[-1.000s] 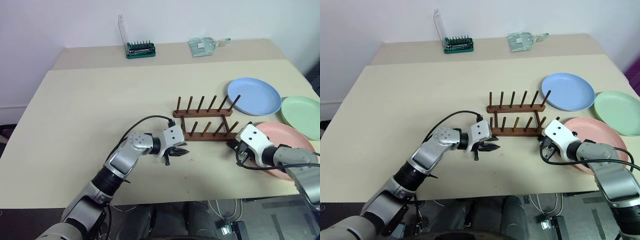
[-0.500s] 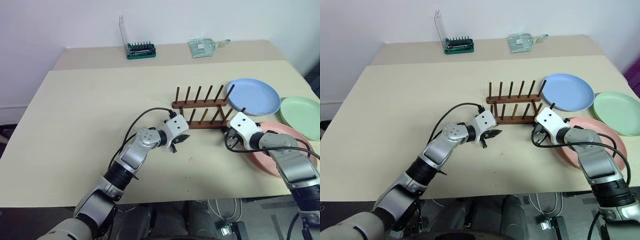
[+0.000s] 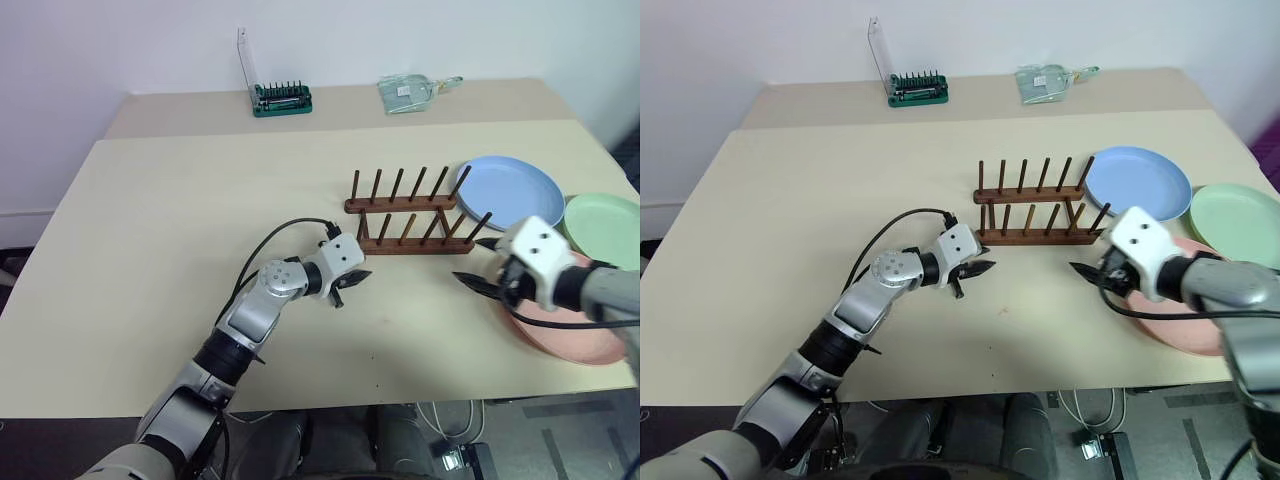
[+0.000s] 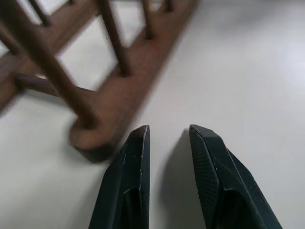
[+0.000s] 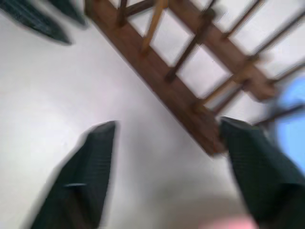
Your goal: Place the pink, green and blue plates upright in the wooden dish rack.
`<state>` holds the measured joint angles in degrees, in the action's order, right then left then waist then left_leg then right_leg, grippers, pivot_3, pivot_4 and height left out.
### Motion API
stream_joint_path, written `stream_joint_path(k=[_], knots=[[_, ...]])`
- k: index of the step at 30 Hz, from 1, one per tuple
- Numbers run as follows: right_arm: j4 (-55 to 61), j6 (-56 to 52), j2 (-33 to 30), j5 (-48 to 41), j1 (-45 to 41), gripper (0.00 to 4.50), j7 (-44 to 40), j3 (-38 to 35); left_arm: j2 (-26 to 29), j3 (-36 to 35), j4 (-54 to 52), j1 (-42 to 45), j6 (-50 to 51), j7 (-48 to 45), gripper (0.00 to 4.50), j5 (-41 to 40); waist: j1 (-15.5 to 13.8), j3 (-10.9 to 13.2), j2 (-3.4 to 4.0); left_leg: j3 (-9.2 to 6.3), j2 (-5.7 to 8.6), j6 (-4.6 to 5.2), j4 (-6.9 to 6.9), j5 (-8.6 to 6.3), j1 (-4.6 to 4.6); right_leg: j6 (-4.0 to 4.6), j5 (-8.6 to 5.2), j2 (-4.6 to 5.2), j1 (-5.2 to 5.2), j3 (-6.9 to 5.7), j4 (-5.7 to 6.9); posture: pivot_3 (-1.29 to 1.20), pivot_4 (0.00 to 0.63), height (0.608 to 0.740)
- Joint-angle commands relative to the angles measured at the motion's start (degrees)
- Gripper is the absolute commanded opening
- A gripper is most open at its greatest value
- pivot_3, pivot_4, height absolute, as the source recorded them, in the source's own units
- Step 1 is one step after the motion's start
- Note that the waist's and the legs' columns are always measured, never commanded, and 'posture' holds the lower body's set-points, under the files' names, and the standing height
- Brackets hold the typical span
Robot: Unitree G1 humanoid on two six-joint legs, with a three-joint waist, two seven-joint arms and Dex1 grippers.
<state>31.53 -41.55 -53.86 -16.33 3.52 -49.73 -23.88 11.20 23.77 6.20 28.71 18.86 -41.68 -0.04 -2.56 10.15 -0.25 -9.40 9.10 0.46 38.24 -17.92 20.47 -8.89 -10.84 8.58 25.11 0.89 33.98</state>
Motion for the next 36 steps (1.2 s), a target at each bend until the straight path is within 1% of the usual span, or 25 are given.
stream_joint_path(k=[1,4,5,9,10,11,13,14,15,17,20,23,24,26,28,30,32,33,34,36], knots=[[6.0,-6.7,0.8,-3.9,5.6,4.38,-1.1,-9.2,0.7,-1.6,-4.6,-0.4,0.6,-3.5,1.29,-3.6,-0.1,0.0,-0.01,0.00,0.00,0.00,0.01,0.00,0.01,0.00,0.00,0.00,0.00,0.00,0.00,0.00,0.150,0.740],[9.2,-12.8,4.2,-5.0,10.8,4.38,2.3,-10.5,1.6,-2.3,-5.5,0.0,1.0,-5.5,1.29,-5.2,-0.1,0.0,-0.02,0.02,-0.01,0.04,0.00,-0.02,-0.02,0.01,0.00,0.00,-0.02,0.00,0.01,0.00,0.150,0.740],[9.7,-13.8,5.2,-3.8,11.7,4.38,4.8,-9.0,1.7,-2.4,-5.3,0.2,0.9,-5.8,1.29,-5.3,0.0,0.0,-0.01,0.01,-0.02,0.24,0.00,-0.14,-0.04,0.01,0.00,0.00,-0.05,0.00,0.01,0.00,0.150,0.740],[10.3,-16.2,7.8,-1.3,11.6,4.38,11.7,-4.6,1.8,-2.6,-4.8,0.6,0.8,-6.2,1.29,-5.5,0.3,0.0,0.02,0.15,-0.02,0.26,0.02,-0.15,-0.13,0.00,0.01,0.00,-0.06,0.09,0.03,0.00,0.150,0.740],[9.2,-16.6,8.3,0.9,11.4,4.38,14.7,-1.4,1.6,-2.5,-4.9,0.6,0.9,-6.1,1.29,-5.5,0.2,0.0,0.02,0.14,-0.03,0.25,0.02,-0.14,-0.13,0.00,0.01,-0.01,-0.06,0.09,0.04,0.00,0.150,0.740],[8.2,-16.4,8.5,2.8,11.2,4.16,16.9,1.3,1.4,-2.4,-5.0,0.6,1.0,-6.1,1.29,-5.5,0.2,0.0,0.02,0.13,-0.04,0.24,0.02,-0.13,-0.13,0.00,0.00,-0.02,-0.06,0.09,0.04,0.00,0.150,0.740],[6.9,-16.4,8.8,5.0,10.7,3.59,19.9,4.4,1.2,-2.3,-5.4,0.4,1.1,-6.0,1.29,-5.5,0.2,0.0,0.02,0.13,-0.04,0.15,0.02,-0.08,-0.12,0.00,0.00,-0.01,-0.06,0.09,0.04,0.00,0.150,0.740],[6.7,-16.4,8.9,5.2,10.5,3.09,20.5,4.8,1.1,-2.3,-5.4,0.4,1.2,-6.0,1.29,-5.5,0.2,0.0,0.01,0.14,-0.03,-0.04,0.02,0.03,-0.10,0.00,0.00,0.00,-0.04,0.09,0.03,0.00,0.150,0.740],[6.9,-17.0,9.1,4.8,10.1,2.63,20.5,4.9,1.1,-2.4,-5.6,0.2,1.3,-6.1,1.29,-5.5,0.2,0.0,-0.02,0.14,-0.03,-0.05,0.03,0.03,-0.11,0.00,0.00,0.00,-0.05,0.09,0.04,0.00,0.150,0.740],[7.7,-18.7,9.2,3.6,9.4,1.53,20.4,4.8,1.2,-2.3,-6.1,-0.3,1.4,-6.2,1.29,-5.5,0.1,0.0,-0.03,0.15,-0.02,-0.03,0.03,0.02,-0.09,0.00,0.01,0.01,-0.06,0.09,0.00,0.00,0.150,0.740],[8.1,-19.9,8.9,3.0,9.0,0.03,20.2,4.7,1.2,-2.2,-6.5,-0.6,1.5,-6.1,1.29,-5.4,0.3,0.0,-0.06,0.12,-0.03,-0.02,0.02,0.02,-0.10,0.00,0.00,-0.01,-0.06,0.08,0.01,0.00,0.150,0.740],[8.9,-20.7,7.4,2.6,8.5,0.03,19.2,4.0,1.1,-2.6,-6.9,-0.6,2.4,-6.3,1.29,-5.9,0.2,-0.1,-0.16,0.13,-0.04,0.03,0.02,-0.01,-0.12,0.00,0.00,-0.01,-0.10,0.07,0.00,0.00,0.150,0.740],[9.8,-21.0,6.1,2.3,8.3,0.03,18.3,3.6,1.0,-2.9,-7.0,-0.5,2.6,-6.3,1.29,-6.1,0.2,-0.1,-0.17,0.13,-0.03,0.20,0.03,-0.11,-0.12,0.00,0.00,-0.01,-0.10,0.07,0.01,0.00,0.150,0.740],[12.3,-20.5,3.3,1.0,8.3,0.03,15.1,1.8,1.0,-3.1,-7.1,-0.4,2.7,-6.3,1.29,-6.4,0.2,-0.1,-0.12,0.13,-0.03,0.19,0.04,-0.10,-0.12,0.00,0.00,-0.01,-0.09,0.07,0.01,0.00,0.150,0.740],[15.3,-18.5,0.9,-2.1,9.3,0.03,9.5,-2.3,1.1,-3.1,-7.2,-0.4,2.8,-6.3,1.29,-6.6,0.2,-0.1,-0.12,0.14,-0.04,0.16,0.02,-0.09,-0.12,0.00,0.00,-0.02,-0.08,0.07,0.01,0.00,0.150,0.740],[17.3,-13.8,-1.9,-4.1,10.6,0.03,2.3,-9.2,1.3,-3.1,-7.2,-0.5,2.8,-6.4,1.29,-6.7,0.1,0.0,-0.13,0.14,-0.04,0.14,0.02,-0.08,-0.09,-0.01,0.00,-0.01,-0.06,0.06,0.01,0.00,0.150,0.740],[16.3,-14.7,-2.6,-8.2,6.1,0.03,0.3,-15.3,1.5,-3.2,-7.4,-0.7,2.8,-6.6,1.29,-6.8,0.3,0.0,-0.17,0.15,-0.04,0.13,0.02,-0.07,-0.09,-0.03,-0.01,-0.01,-0.09,0.04,-0.03,0.00,0.150,0.740],[15.7,-15.5,-2.5,-10.0,4.0,0.03,0.1,-17.0,1.6,-3.1,-7.4,-0.7,2.8,-6.7,1.29,-6.8,0.4,0.0,-0.18,0.20,-0.04,0.15,0.02,-0.08,-0.12,-0.03,0.00,-0.01,-0.12,0.06,-0.08,0.00,0.150,0.740],[13.9,-15.8,-2.4,-12.8,-1.3,0.03,0.9,-18.8,1.7,-3.1,-7.5,-0.8,2.8,-6.7,1.29,-6.8,0.4,0.0,-0.18,0.23,-0.04,0.19,0.03,-0.10,-0.12,-0.07,0.02,0.00,-0.13,0.08,-0.12,0.00,0.150,0.740],[11.0,-17.5,-2.4,-16.7,-9.0,0.03,2.5,-20.5,1.7,-3.0,-7.6,-0.9,2.9,-6.9,1.29,-6.9,0.2,0.0,-0.14,0.24,-0.05,0.25,0.05,-0.14,-0.14,-0.07,0.07,-0.01,-0.16,0.09,-0.15,0.00,0.150,0.740]])
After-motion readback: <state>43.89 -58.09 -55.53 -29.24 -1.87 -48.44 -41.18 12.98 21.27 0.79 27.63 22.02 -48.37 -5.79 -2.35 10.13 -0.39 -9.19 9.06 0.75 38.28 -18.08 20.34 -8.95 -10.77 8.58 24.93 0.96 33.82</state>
